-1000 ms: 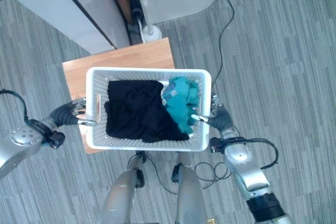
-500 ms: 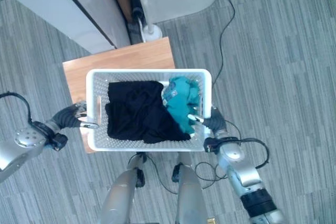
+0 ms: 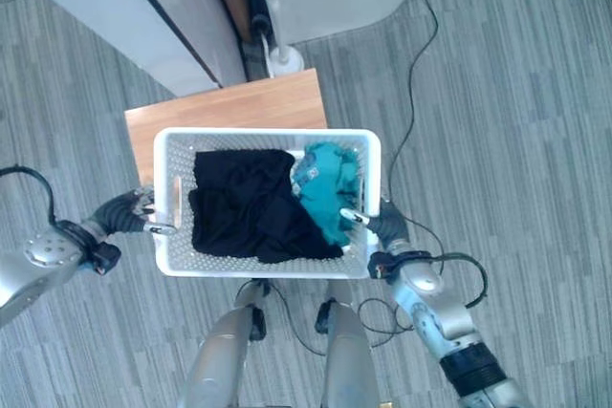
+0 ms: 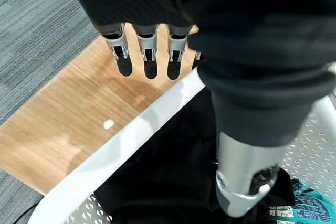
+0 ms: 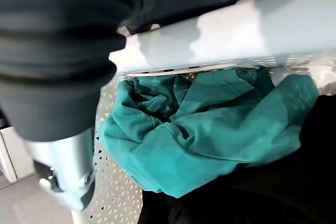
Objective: Grab the laundry basket,head to the washer,open it,put in the laundry and shut it.
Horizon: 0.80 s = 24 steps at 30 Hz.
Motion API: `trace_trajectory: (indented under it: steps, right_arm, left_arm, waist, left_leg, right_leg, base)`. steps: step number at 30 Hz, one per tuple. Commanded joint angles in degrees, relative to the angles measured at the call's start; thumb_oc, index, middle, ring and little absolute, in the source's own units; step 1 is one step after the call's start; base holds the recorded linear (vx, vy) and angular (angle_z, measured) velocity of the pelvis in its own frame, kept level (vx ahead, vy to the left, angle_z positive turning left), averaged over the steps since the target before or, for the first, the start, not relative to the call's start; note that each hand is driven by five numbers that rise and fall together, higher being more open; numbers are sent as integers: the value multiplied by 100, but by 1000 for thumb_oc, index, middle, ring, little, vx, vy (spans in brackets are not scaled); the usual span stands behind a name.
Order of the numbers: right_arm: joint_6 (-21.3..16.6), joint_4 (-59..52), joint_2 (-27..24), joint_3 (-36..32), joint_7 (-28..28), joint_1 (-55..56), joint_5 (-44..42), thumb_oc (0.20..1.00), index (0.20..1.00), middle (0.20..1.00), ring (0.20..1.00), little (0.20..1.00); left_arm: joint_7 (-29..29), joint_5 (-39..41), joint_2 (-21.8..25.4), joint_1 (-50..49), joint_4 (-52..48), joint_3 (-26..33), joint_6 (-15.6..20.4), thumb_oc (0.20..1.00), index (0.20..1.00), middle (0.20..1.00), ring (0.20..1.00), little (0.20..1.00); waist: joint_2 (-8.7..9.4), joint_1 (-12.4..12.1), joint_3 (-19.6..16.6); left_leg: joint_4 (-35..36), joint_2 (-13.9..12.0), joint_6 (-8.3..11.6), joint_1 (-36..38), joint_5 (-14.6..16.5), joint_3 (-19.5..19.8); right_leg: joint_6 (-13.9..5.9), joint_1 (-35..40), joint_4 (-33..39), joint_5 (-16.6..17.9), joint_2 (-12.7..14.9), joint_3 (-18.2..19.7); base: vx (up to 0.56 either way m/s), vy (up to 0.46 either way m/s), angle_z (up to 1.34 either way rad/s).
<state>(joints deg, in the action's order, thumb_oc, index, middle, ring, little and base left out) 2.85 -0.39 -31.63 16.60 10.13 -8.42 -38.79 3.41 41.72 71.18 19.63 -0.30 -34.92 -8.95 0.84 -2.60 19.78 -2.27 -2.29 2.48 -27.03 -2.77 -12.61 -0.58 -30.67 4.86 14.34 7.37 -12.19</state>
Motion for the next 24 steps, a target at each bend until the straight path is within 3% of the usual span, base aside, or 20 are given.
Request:
trace_trajectory:
  steps: [1, 11, 24]
  right_arm:
    - [-174, -606, 384, 886, -417, -268, -210, 1000, 1000, 1000, 1000, 1000]
    - [-161, -682, 364, 846, -391, -434, -9, 1000, 1000, 1000, 1000, 1000]
    - [-160, -598, 479, 1259, -414, -1076, -170, 1000, 1000, 1000, 1000, 1000]
  left_arm:
    - [-157, -83, -158, 283, -711, -340, 438, 1000, 1000, 1000, 1000, 1000]
    - [-110, -308, -724, 599, -402, -329, 453, 1000, 1000, 1000, 1000, 1000]
    - [-87, -273, -885, 887, -359, -576, 495, 1000, 1000, 1000, 1000, 1000]
  waist:
    - [-314, -21, -191]
    - [-330, -24, -171]
    - [-411, -107, -210]
  left_leg:
    - [711, 22, -36, -178, -360, 874]
    - [727, 61, -44, -255, -380, 903]
    - [727, 160, -44, -404, -386, 931]
  right_leg:
    - [-757, 14, -523, -715, 400, -313]
    - [-753, -56, -540, -705, 420, -344]
    - [-789, -157, -523, -640, 466, -392]
  base:
    - [0, 0, 0]
    - [-3, 2, 1]
    - [-1, 6, 2]
